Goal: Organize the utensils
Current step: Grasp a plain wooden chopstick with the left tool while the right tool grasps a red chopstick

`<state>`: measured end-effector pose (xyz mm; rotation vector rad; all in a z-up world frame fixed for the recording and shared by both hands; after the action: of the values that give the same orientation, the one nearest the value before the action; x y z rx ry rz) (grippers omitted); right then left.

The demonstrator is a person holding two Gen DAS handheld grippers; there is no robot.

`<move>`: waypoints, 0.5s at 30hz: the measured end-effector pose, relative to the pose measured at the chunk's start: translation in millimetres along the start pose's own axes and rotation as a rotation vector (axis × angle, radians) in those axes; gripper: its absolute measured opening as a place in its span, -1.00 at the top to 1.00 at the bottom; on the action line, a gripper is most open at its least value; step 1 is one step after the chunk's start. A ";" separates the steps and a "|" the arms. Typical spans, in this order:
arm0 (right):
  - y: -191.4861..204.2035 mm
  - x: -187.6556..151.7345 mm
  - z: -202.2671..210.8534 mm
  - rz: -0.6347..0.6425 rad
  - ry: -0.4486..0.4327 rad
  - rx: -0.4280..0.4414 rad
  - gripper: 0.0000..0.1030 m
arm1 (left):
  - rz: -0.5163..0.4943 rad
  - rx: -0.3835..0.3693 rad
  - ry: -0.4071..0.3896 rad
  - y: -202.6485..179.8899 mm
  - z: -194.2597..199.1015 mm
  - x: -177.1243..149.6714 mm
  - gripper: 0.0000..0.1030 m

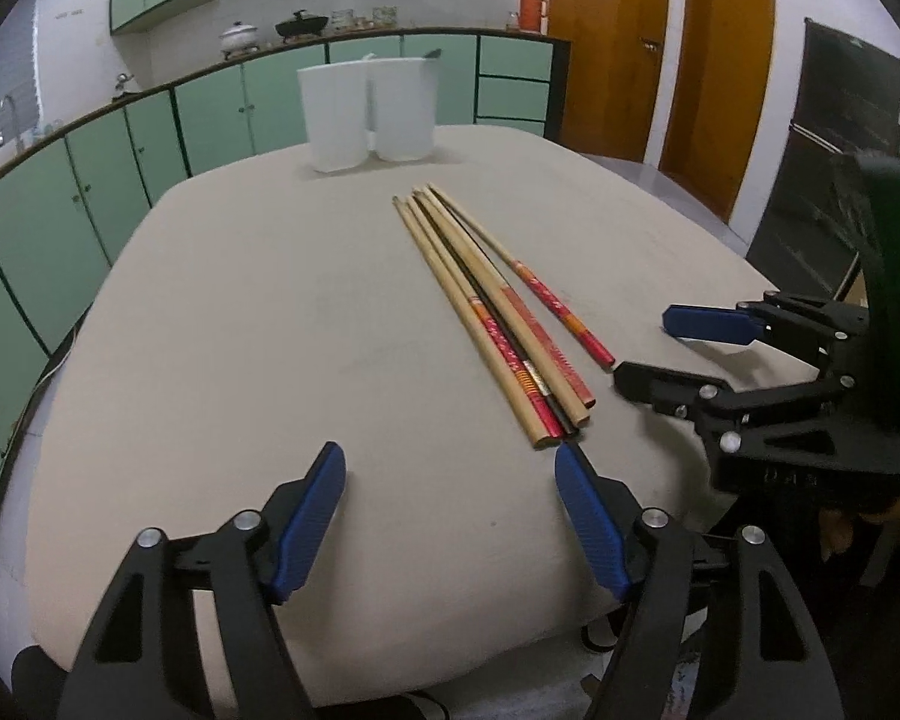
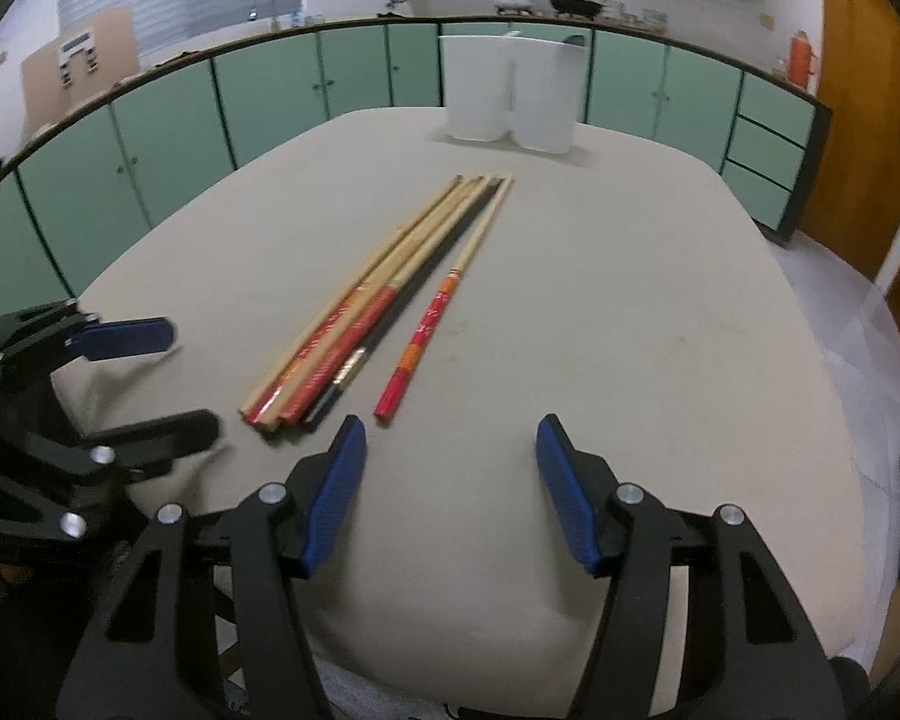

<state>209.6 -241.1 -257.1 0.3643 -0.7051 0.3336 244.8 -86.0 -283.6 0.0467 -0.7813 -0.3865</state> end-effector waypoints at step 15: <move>-16.8 7.0 -5.0 -0.004 -0.028 -0.038 0.23 | -0.007 0.009 -0.007 0.4 -6.0 3.5 -0.01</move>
<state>224.4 -252.6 -259.4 0.3346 -0.7374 0.3115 251.3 -87.5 -285.4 0.0568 -0.7902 -0.3901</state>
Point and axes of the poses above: each gripper's, at about its wrist camera, not at the fingertips, and z roughly against the way its jaws point, y to its left, x to its top, the point moved 3 cm from there along -z, roughly the way its jaws point, and after that the axes turned 15 degrees about x, right-handed, at the moved point
